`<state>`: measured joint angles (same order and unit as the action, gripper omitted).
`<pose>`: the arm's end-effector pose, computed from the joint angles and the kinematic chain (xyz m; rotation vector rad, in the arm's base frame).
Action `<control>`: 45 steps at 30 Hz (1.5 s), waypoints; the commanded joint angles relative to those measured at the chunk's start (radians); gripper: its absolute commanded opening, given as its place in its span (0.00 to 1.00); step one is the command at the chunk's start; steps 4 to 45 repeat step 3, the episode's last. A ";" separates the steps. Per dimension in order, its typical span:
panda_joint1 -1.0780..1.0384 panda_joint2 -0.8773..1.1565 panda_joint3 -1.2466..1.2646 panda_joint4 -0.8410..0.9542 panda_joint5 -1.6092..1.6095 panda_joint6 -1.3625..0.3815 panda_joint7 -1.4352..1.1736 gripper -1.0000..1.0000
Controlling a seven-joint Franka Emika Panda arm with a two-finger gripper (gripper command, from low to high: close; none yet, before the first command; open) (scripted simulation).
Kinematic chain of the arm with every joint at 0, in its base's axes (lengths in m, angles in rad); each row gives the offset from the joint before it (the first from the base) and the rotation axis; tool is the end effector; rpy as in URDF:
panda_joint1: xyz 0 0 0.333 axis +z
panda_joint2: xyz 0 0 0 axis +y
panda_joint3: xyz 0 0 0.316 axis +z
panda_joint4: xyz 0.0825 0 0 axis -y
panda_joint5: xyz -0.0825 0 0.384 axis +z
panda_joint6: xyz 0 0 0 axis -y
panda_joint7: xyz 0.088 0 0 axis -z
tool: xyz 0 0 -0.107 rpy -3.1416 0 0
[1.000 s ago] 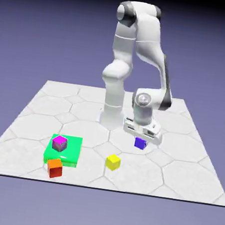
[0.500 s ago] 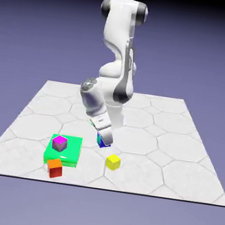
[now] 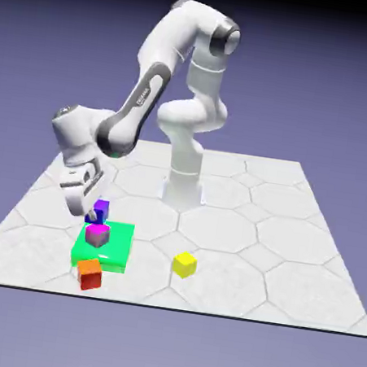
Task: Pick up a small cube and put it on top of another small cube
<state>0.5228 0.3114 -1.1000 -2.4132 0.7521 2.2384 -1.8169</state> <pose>0.3900 -0.2519 0.2321 -2.6844 -0.9302 -0.2013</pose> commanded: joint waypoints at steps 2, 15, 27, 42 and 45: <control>0.000 0.000 0.000 0.000 0.003 0.001 -0.002 1.00; 0.026 -0.033 -0.033 0.003 -0.040 -0.005 0.029 1.00; 0.026 -0.033 -0.033 0.003 -0.040 -0.005 0.029 1.00; 0.026 -0.033 -0.033 0.003 -0.040 -0.005 0.029 1.00; 0.026 -0.033 -0.033 0.003 -0.040 -0.005 0.029 1.00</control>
